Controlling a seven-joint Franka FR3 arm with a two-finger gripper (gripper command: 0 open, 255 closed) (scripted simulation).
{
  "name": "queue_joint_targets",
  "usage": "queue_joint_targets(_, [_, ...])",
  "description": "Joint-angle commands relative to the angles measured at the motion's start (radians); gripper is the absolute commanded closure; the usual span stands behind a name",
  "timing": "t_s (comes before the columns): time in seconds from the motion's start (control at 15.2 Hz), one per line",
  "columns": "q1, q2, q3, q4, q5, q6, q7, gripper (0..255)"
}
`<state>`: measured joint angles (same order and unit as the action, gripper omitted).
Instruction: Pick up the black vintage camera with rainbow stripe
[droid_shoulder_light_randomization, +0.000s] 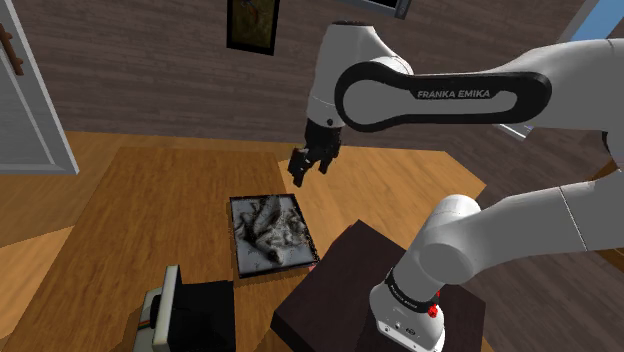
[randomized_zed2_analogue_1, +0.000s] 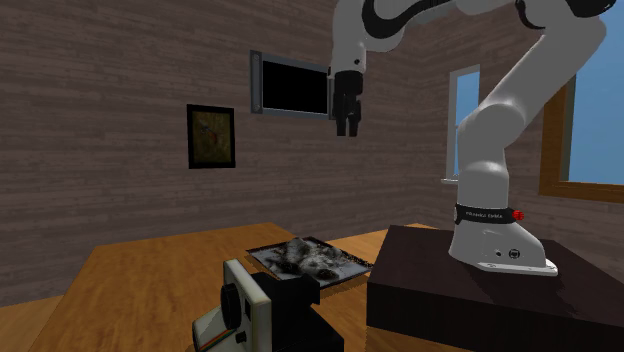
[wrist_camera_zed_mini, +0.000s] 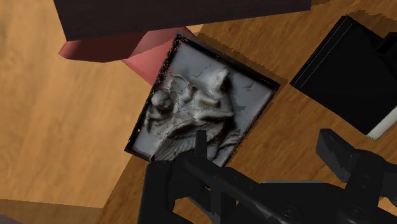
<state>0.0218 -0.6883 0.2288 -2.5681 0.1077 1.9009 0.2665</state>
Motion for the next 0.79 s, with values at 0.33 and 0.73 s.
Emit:
queue_joint_targets(0.33, [0.009,0.172,0.164,-0.002,0.071,0.185,0.245,0])
queue_joint_targets(0.73, [-0.02,0.388,0.306,0.061,0.049,0.343,0.477,0])
